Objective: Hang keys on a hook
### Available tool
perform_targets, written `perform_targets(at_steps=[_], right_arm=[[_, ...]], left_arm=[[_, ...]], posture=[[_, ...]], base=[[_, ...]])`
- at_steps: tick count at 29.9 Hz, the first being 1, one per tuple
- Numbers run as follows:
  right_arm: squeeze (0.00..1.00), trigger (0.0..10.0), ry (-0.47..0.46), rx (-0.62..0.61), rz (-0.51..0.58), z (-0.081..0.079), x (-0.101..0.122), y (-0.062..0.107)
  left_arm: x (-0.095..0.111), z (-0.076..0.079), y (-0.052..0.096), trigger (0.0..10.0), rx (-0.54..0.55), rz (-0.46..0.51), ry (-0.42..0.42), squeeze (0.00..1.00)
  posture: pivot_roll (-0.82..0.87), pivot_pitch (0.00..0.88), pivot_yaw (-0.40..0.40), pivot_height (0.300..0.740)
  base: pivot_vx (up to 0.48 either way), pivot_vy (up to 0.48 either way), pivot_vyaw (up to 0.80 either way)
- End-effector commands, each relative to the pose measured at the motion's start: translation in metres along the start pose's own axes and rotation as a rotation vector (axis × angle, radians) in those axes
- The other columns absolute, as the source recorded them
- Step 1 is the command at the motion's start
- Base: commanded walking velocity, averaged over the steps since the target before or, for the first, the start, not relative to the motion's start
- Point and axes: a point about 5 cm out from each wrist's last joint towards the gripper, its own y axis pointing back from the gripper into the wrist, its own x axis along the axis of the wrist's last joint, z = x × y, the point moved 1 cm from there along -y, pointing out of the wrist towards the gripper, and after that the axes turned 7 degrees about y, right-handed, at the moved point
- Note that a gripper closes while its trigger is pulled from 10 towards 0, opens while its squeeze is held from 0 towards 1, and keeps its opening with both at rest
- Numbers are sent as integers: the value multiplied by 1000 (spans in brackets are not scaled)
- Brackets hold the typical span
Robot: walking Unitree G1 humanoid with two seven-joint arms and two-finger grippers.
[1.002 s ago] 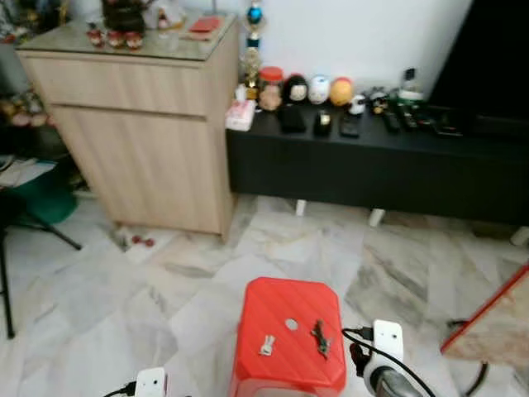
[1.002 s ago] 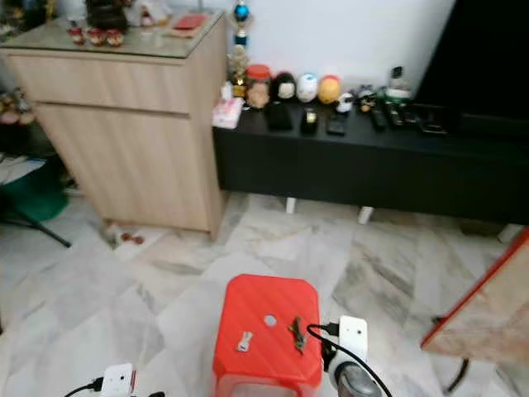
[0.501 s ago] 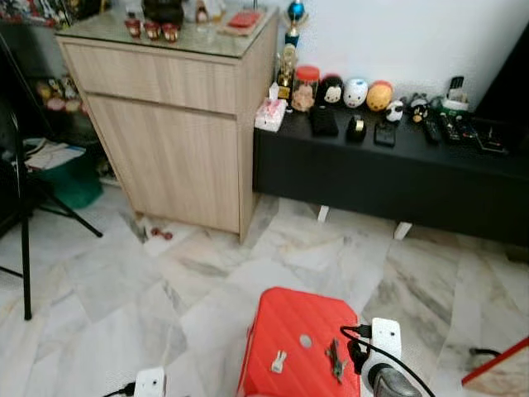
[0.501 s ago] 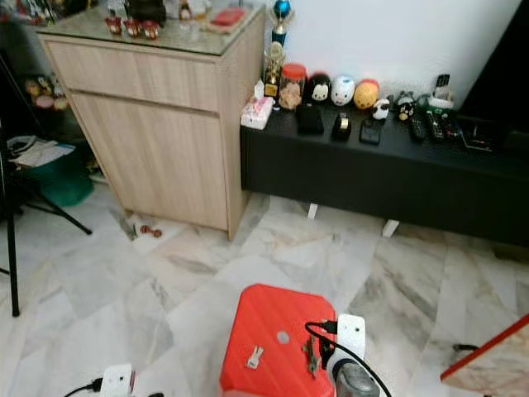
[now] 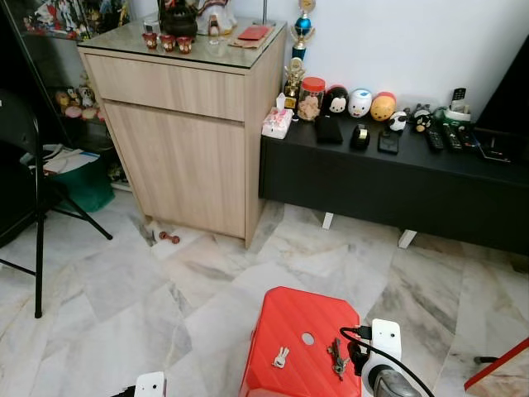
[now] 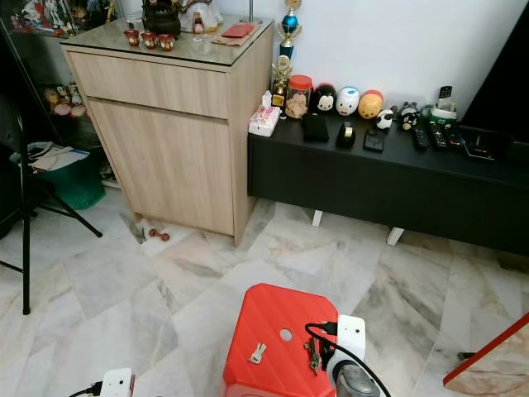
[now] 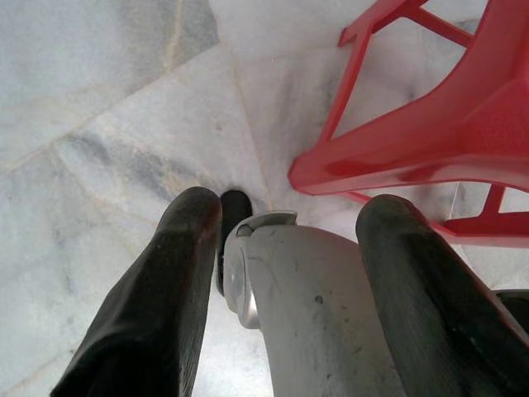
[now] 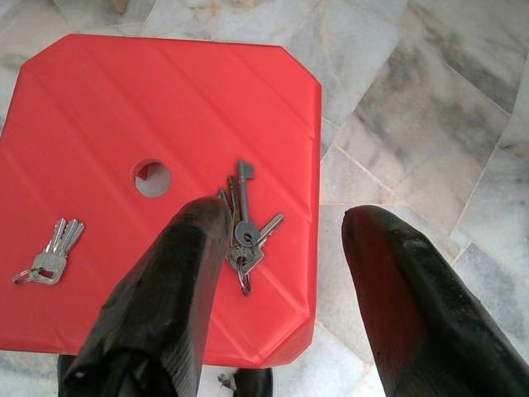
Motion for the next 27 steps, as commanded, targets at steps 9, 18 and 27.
perform_targets(at_steps=[9, 18, 27], right_arm=[[0, 10000, 107, 11, 131, 2, 13, 1], [0, 10000, 141, 3, 186, 4, 17, 3], [0, 10000, 181, 4, 186, 5, 17, 3]], left_arm=[[-9, -2, 2, 10000, 0, -34, -20, 0], [-10, -1, 2, 10000, 1, -41, -23, 0], [-11, -6, 3, 10000, 11, -46, -15, 0]], posture=[[77, 0, -82, 740], [86, 0, -89, 740], [83, 0, -93, 690]], base=[[0, 0, 0], [0, 0, 0], [0, 0, 0]])
